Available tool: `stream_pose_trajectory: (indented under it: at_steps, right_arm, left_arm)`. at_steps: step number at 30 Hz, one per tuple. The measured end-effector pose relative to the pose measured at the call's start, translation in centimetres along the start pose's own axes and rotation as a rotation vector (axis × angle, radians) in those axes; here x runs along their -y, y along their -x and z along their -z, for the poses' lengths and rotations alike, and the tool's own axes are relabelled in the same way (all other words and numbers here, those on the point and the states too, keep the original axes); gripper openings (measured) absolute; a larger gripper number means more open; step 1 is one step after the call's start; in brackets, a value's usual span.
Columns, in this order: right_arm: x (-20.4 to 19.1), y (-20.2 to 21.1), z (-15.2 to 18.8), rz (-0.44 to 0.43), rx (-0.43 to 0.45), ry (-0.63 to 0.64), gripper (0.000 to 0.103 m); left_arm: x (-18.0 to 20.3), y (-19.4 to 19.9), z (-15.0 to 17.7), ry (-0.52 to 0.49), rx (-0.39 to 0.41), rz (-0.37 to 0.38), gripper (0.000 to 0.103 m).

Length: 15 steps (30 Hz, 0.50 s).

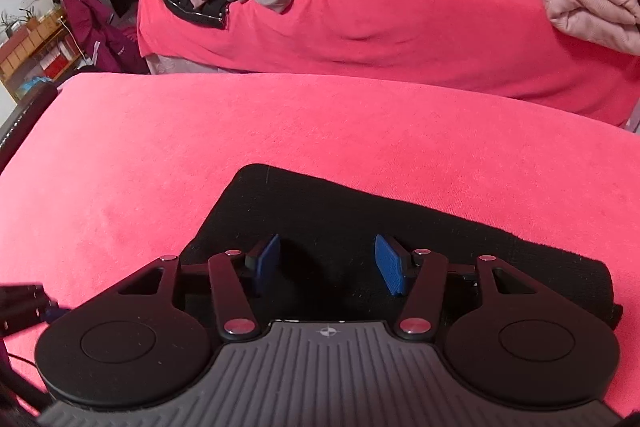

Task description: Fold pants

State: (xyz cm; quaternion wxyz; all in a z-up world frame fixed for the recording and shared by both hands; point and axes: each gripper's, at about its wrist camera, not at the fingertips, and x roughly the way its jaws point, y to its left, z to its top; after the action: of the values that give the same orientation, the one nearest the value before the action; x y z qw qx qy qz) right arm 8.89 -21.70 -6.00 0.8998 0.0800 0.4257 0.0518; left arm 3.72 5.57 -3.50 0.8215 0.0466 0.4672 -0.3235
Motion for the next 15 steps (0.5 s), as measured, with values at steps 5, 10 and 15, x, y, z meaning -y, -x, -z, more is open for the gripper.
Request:
stream_pose_trajectory:
  at_steps: [5,10,15]
  right_arm:
    - [-0.2,-0.2,-0.4,0.041,-0.005,-0.020,0.057]
    - [0.3,-0.9,-0.4,0.097,-0.002,-0.048,0.057]
    - [0.7,-0.6,-0.3,0.115,0.010,-0.084,0.056]
  left_arm:
    - [0.1,-2.1,-0.5,0.030,0.020,0.007,0.103]
    - [1.3,-2.3,0.1,-0.022,0.009,0.004,0.082]
    - [2.0,-0.9,1.4,-0.044,0.015,-0.040,0.066]
